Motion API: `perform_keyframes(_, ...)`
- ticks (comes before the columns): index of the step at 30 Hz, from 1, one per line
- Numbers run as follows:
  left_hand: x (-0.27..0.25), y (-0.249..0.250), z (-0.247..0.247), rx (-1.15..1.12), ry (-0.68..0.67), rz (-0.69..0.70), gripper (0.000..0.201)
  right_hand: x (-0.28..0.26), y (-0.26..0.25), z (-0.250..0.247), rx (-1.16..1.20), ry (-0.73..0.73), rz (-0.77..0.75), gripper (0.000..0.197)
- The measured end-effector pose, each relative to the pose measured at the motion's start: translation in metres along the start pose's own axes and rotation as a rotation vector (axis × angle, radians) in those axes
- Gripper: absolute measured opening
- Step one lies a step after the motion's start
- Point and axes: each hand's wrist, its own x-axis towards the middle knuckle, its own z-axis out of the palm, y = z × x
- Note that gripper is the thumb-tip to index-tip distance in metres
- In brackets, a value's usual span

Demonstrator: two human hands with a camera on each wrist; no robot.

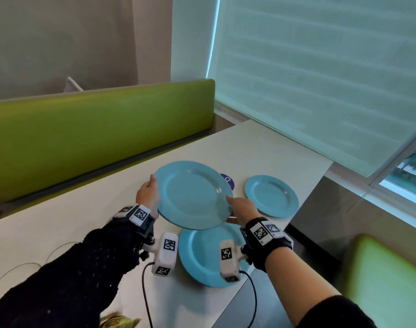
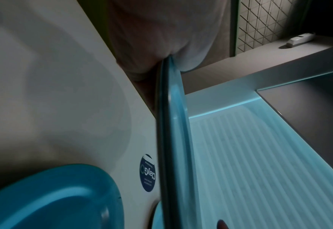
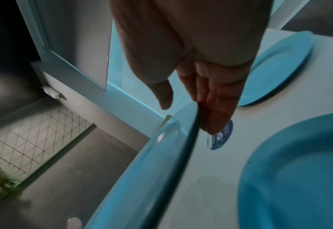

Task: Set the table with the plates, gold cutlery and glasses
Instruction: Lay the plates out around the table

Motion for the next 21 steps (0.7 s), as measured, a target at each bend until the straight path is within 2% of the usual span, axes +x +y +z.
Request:
perform_keyframes(3,0.012,0.008,0.016,-0.032,0.015,-0.043,0.064,0.017,-0.015,-0.004,0.039,-0.006,-0.026,0.022)
perform_keyframes(7,0.039,0.014,0.040,-0.041,0.045,-0.062,0.058,0.054,-0.028,-0.009,0.028,0.027,-0.070,0.011)
perform_keyframes(9,0.055,0.016,0.052,-0.009,0.068,-0.030,0.054,0.081,-0.036,-0.011,-0.009,0.053,-0.102,0.018)
perform_keyframes(11,0.074,0.015,0.063,0.005,0.092,-0.013,0.053,0.107,-0.046,-0.010,0.021,0.019,-0.096,0.022)
perform_keyframes(15,0.111,0.017,0.081,0.029,0.192,-0.015,0.052,0.151,-0.068,-0.007,0.120,-0.059,-0.078,0.024)
perform_keyframes(21,0.159,0.025,0.073,0.059,0.417,-0.075,0.054,0.223,-0.082,-0.012,0.235,0.000,-0.023,0.017)
